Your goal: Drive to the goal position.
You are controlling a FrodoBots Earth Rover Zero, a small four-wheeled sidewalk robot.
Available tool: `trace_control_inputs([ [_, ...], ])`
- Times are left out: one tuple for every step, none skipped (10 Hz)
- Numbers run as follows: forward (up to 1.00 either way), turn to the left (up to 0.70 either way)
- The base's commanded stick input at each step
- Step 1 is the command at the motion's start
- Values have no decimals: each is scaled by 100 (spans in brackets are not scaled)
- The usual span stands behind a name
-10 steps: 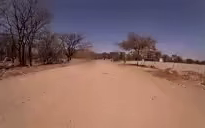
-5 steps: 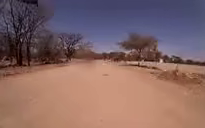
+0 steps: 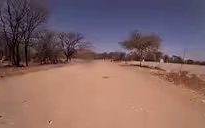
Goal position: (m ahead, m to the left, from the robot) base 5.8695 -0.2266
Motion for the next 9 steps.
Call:
trace_control_inputs([
  [100, 0],
  [100, 0],
  [100, 0],
  [100, 0],
  [100, 0],
  [100, 0],
  [100, 0],
  [100, 0],
  [100, 0],
])
